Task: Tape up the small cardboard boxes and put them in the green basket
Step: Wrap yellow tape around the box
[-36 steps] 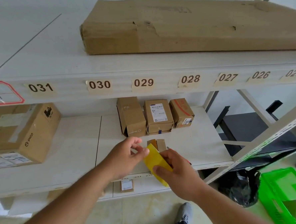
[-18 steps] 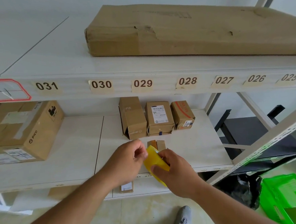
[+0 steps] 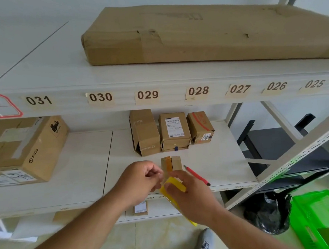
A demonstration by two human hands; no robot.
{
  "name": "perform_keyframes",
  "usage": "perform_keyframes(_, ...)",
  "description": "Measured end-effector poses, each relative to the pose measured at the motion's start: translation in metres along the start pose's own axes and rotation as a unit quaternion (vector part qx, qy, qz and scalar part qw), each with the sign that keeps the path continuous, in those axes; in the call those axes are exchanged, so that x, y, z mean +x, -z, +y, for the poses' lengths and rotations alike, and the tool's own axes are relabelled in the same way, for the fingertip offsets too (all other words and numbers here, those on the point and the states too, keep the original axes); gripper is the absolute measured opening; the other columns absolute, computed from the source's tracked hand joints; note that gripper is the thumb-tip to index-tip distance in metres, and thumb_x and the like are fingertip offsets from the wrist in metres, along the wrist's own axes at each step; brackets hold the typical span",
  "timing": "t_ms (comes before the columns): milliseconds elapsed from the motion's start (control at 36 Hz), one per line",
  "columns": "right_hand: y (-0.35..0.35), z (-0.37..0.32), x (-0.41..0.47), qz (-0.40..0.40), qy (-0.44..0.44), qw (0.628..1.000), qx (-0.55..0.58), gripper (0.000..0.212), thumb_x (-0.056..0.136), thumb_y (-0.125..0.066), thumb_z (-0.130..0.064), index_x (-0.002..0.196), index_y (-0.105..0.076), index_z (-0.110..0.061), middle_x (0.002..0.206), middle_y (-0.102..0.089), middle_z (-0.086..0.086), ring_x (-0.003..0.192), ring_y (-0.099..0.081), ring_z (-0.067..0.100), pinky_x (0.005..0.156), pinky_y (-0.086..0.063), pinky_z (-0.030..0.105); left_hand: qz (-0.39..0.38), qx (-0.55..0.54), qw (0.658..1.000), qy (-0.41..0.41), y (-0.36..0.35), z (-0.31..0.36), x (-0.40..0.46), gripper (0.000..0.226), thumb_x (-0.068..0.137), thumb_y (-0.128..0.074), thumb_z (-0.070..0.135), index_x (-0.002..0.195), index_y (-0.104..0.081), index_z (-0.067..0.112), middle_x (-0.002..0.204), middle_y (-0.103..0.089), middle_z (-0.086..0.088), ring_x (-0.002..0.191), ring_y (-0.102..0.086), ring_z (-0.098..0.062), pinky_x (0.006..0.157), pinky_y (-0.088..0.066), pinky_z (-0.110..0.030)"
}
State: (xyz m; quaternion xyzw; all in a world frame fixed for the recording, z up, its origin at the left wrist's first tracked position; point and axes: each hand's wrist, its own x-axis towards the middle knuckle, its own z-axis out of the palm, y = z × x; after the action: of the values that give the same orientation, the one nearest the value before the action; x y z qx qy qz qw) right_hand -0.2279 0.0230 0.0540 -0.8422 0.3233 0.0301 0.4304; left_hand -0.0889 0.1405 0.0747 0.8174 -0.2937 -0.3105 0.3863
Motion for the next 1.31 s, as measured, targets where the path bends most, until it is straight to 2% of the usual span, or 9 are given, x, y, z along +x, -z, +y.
perform_keyframes(278, -0.004, 0.034, 0.016, -0.062, -0.119, 0.987, 0.084, 0.061, 0.089, -0.049, -0.076, 0.133, -0.061, -0.034, 0.117, -0.065, -0.009, 0.109, -0.06, 0.013, 0.091, -0.043, 0.029, -0.007, 0.135, 0.984, -0.117, -0.009, 0.019, 0.035, 0.012, 0.097, -0.063, 0.021, 0.095, -0.073, 0.028, 0.082, -0.071, 0.014, 0.077, -0.067, 0.004, 0.075, -0.056, -0.022)
perform_keyframes(500, -0.019, 0.059, 0.02, -0.057, -0.16, 0.969, 0.18, 0.047, 0.09, -0.054, -0.071, 0.128, -0.062, -0.043, 0.12, -0.068, -0.012, 0.112, -0.063, 0.012, 0.102, -0.051, 0.039, -0.076, 0.145, 0.984, -0.065, -0.019, 0.012, 0.097, 0.012, 0.096, -0.063, 0.026, 0.086, -0.064, 0.032, 0.108, -0.058, 0.01, 0.081, -0.069, -0.004, 0.081, -0.056, -0.031)
perform_keyframes(611, -0.027, 0.072, 0.023, -0.066, -0.187, 0.954, 0.225, 0.029, 0.096, -0.056, -0.052, 0.123, -0.06, -0.042, 0.115, -0.068, -0.006, 0.101, -0.064, 0.008, 0.079, -0.053, 0.027, -0.11, 0.175, 0.977, -0.051, -0.03, 0.007, 0.11, 0.007, 0.099, -0.06, 0.025, 0.095, -0.064, 0.029, 0.099, -0.063, 0.008, 0.089, -0.064, -0.01, 0.078, -0.051, -0.03)
perform_keyframes(694, -0.03, 0.087, 0.028, -0.085, -0.221, 0.934, 0.267, 0.024, 0.09, -0.06, -0.054, 0.112, -0.064, -0.047, 0.102, -0.075, -0.004, 0.092, -0.073, 0.014, 0.09, -0.059, 0.039, -0.118, 0.158, 0.98, -0.023, -0.036, -0.003, 0.118, 0.008, 0.099, -0.059, 0.021, 0.1, -0.067, 0.022, 0.089, -0.067, 0.006, 0.081, -0.067, -0.009, 0.079, -0.056, -0.033)
perform_keyframes(861, -0.041, 0.094, 0.042, -0.096, -0.258, 0.921, 0.275, 0.025, 0.096, -0.061, -0.05, 0.111, -0.064, -0.031, 0.073, -0.071, 0.002, 0.061, -0.069, 0.016, 0.073, -0.064, 0.04, -0.102, 0.142, 0.984, -0.022, -0.049, -0.01, 0.14, 0.009, 0.098, -0.061, 0.019, 0.097, -0.07, 0.022, 0.086, -0.068, 0.011, 0.076, -0.068, -0.004, 0.076, -0.057, -0.028)
perform_keyframes(1028, -0.043, 0.086, 0.059, -0.083, -0.242, 0.931, 0.262, 0.031, 0.101, -0.052, -0.052, 0.122, -0.058, -0.03, 0.1, -0.072, 0.011, 0.069, -0.068, 0.018, 0.049, -0.051, 0.02, -0.102, 0.178, 0.979, -0.002, -0.046, -0.021, 0.165, 0.01, 0.098, -0.06, 0.021, 0.099, -0.07, 0.024, 0.094, -0.068, 0.009, 0.086, -0.066, -0.008, 0.085, -0.056, -0.036)
perform_keyframes(1083, -0.046, 0.083, 0.061, -0.088, -0.236, 0.937, 0.242, 0.032, 0.101, -0.048, -0.055, 0.123, -0.057, -0.033, 0.105, -0.07, 0.008, 0.074, -0.069, 0.016, 0.053, -0.055, 0.019, -0.105, 0.171, 0.98, 0.009, -0.046, -0.024, 0.17, 0.01, 0.098, -0.062, 0.02, 0.101, -0.071, 0.022, 0.095, -0.07, 0.005, 0.084, -0.07, -0.009, 0.087, -0.059, -0.039)
perform_keyframes(1194, -0.049, 0.081, 0.067, -0.095, -0.256, 0.924, 0.269, 0.031, 0.098, -0.052, -0.054, 0.118, -0.059, -0.031, 0.098, -0.071, 0.01, 0.08, -0.073, 0.026, 0.072, -0.065, 0.046, -0.1, 0.166, 0.981, 0.01, -0.05, -0.029, 0.175, 0.01, 0.097, -0.062, 0.021, 0.098, -0.071, 0.024, 0.092, -0.07, 0.006, 0.083, -0.07, -0.009, 0.087, -0.058, -0.041)
perform_keyframes(1306, -0.042, 0.079, 0.064, -0.106, -0.279, 0.909, 0.29, 0.03, 0.097, -0.054, -0.056, 0.114, -0.059, -0.032, 0.092, -0.07, 0.011, 0.068, -0.07, 0.021, 0.063, -0.062, 0.034, -0.095, 0.147, 0.984, 0.01, -0.054, -0.035, 0.177, 0.011, 0.098, -0.061, 0.019, 0.099, -0.07, 0.025, 0.093, -0.069, 0.007, 0.081, -0.069, -0.008, 0.085, -0.059, -0.038)
